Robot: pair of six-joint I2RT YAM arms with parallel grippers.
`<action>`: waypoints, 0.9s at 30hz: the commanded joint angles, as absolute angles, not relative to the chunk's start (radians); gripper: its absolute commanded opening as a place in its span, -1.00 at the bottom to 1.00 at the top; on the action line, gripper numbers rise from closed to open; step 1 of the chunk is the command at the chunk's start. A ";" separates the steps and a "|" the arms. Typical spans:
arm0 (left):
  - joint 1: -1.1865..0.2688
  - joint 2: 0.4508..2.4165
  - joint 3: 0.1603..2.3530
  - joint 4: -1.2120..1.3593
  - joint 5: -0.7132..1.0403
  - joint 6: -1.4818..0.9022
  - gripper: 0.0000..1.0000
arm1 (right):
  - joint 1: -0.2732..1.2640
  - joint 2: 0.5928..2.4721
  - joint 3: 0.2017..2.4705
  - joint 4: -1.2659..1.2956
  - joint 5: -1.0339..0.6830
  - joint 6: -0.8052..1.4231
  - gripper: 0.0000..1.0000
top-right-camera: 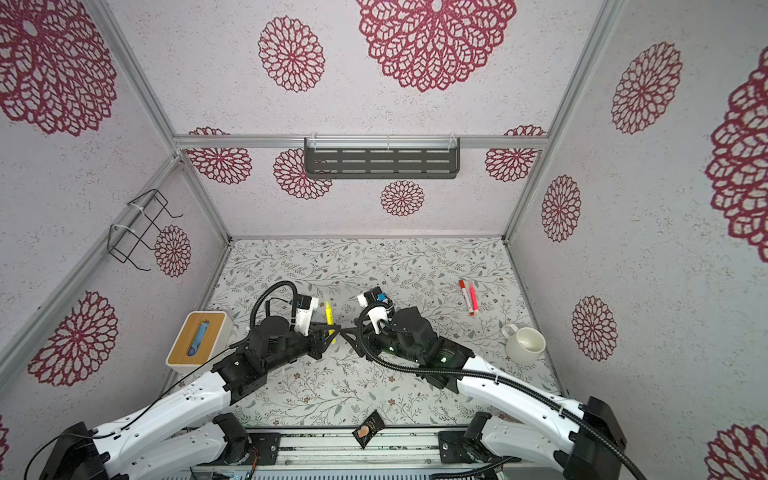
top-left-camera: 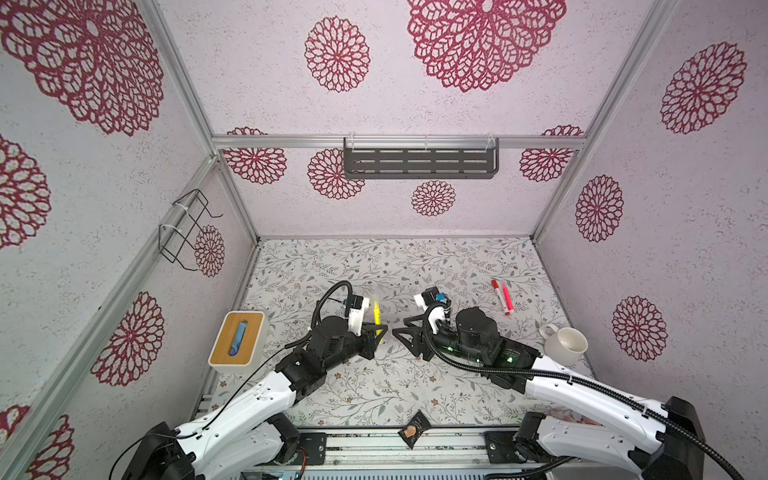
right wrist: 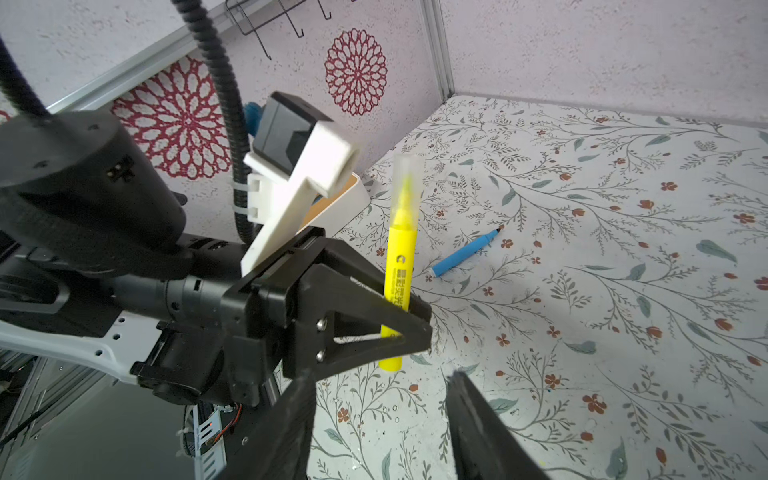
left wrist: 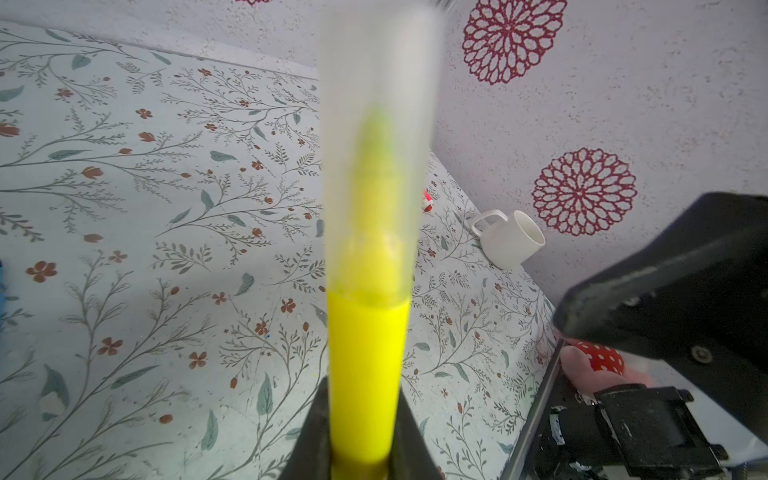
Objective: Insert the pens into the pen caps
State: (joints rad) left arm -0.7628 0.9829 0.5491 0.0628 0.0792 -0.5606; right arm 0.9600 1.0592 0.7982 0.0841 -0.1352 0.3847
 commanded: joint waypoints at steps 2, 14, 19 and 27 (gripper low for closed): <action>-0.810 0.991 0.578 0.107 0.024 -0.531 -1.00 | 0.947 1.059 0.827 0.094 -0.126 0.368 0.07; -0.855 1.024 0.581 0.180 0.030 -0.518 -1.00 | 0.928 1.084 0.829 0.119 -0.151 0.373 0.04; -0.874 1.035 0.583 0.201 0.031 -0.515 -1.00 | 0.921 1.093 0.835 0.128 -0.162 0.372 0.01; -0.891 1.037 0.589 0.212 0.034 -0.506 -1.00 | 0.910 1.119 0.847 0.149 -0.196 0.382 -0.07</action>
State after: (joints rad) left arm -0.8791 1.0328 0.5571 0.1738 0.0380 -0.5236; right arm 0.9161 1.1137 0.8040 0.1017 -0.1711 0.3855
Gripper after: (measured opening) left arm 0.176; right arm 0.468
